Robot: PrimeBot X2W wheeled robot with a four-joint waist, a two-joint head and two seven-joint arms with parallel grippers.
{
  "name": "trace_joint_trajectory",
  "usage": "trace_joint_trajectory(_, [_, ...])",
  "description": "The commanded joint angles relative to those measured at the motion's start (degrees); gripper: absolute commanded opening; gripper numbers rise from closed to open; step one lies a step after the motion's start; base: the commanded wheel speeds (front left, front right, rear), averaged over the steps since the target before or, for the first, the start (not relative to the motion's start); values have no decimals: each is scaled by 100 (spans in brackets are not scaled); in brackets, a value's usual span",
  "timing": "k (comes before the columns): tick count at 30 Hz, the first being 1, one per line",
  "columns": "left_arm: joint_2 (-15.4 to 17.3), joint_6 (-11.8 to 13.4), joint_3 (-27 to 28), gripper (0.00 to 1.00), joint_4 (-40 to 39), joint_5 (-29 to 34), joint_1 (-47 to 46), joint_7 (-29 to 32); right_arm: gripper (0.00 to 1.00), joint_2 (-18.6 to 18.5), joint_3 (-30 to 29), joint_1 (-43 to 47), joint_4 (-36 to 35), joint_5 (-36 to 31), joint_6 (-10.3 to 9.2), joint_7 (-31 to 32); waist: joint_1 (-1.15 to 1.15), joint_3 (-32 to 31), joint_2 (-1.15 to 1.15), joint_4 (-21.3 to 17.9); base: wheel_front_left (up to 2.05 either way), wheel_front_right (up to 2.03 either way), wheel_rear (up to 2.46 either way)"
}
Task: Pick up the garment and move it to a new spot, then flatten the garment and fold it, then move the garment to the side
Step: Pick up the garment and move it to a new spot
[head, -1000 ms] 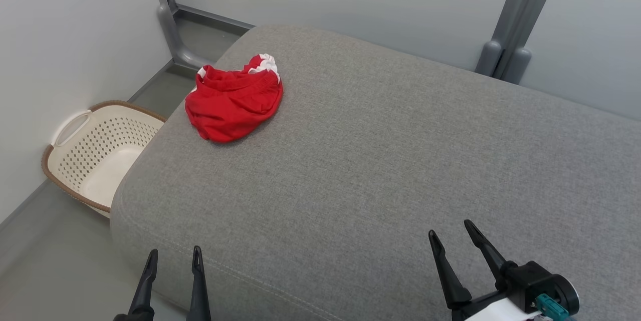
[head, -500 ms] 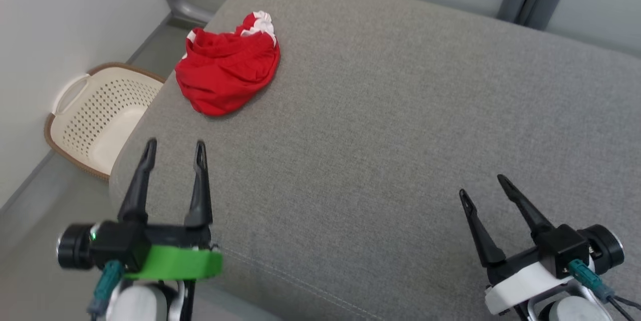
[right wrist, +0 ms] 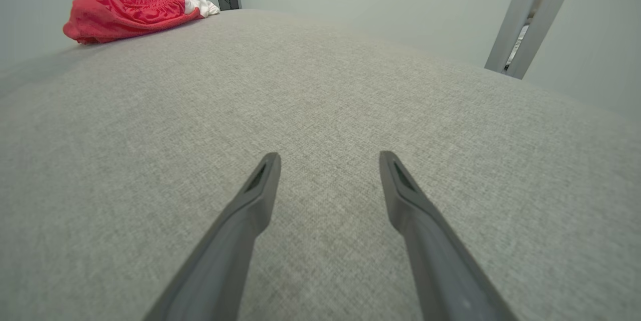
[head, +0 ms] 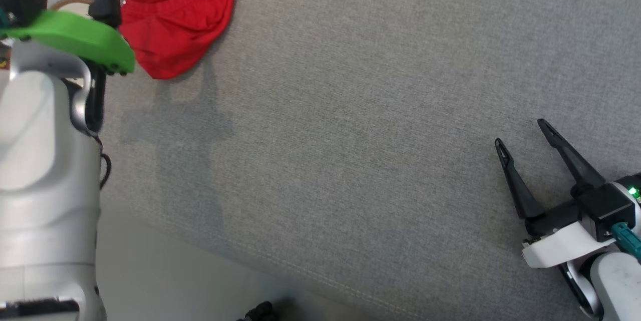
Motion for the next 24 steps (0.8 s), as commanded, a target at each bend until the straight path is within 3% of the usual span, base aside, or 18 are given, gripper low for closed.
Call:
trace_joint_trajectory(1, [85,-20,40,100,333,-182,-335,135,100,-35,-19,-118,-76,-24,-5,-14,-1,659,0,-378,0,0,0])
trace_joint_trajectory(5, [113,-46,-74,100,1247,-967,-1054,700,100,-101,-47,-238,-177,-74,-7,-2,-1,1054,0,-623,0,0,0])
trace_joint_trajectory(8, [358,-41,-447,100,1584,-1540,-1247,1062,100,-85,-133,-289,-194,-116,-10,4,-1,1289,0,-785,0,0,0])
trace_joint_trajectory(18, [565,-40,-1167,100,2662,-2187,-1211,1093,100,-5,-149,-397,-93,-224,-21,72,-1,1688,0,-1037,0,0,0])
trace_joint_trajectory(19, [554,-40,-1219,94,2739,-2220,-1209,1082,100,-4,-144,-421,-83,-227,-23,78,-1,1703,0,-1048,0,0,0])
trace_joint_trajectory(20, [549,-40,-1277,51,2821,-2246,-1187,1038,100,-2,-132,-456,-76,-227,-25,79,-1,1717,0,-1065,0,0,0])
trace_joint_trajectory(22, [596,-39,-1352,0,2949,-2286,-1184,912,100,-4,-116,-504,-51,-222,-29,81,-1,1730,0,-1096,0,0,0])
trace_joint_trajectory(24, [617,-36,-1439,0,3036,-2333,-1165,753,100,-3,-135,-527,-39,-222,-30,82,-1,1719,0,-1124,0,0,0])
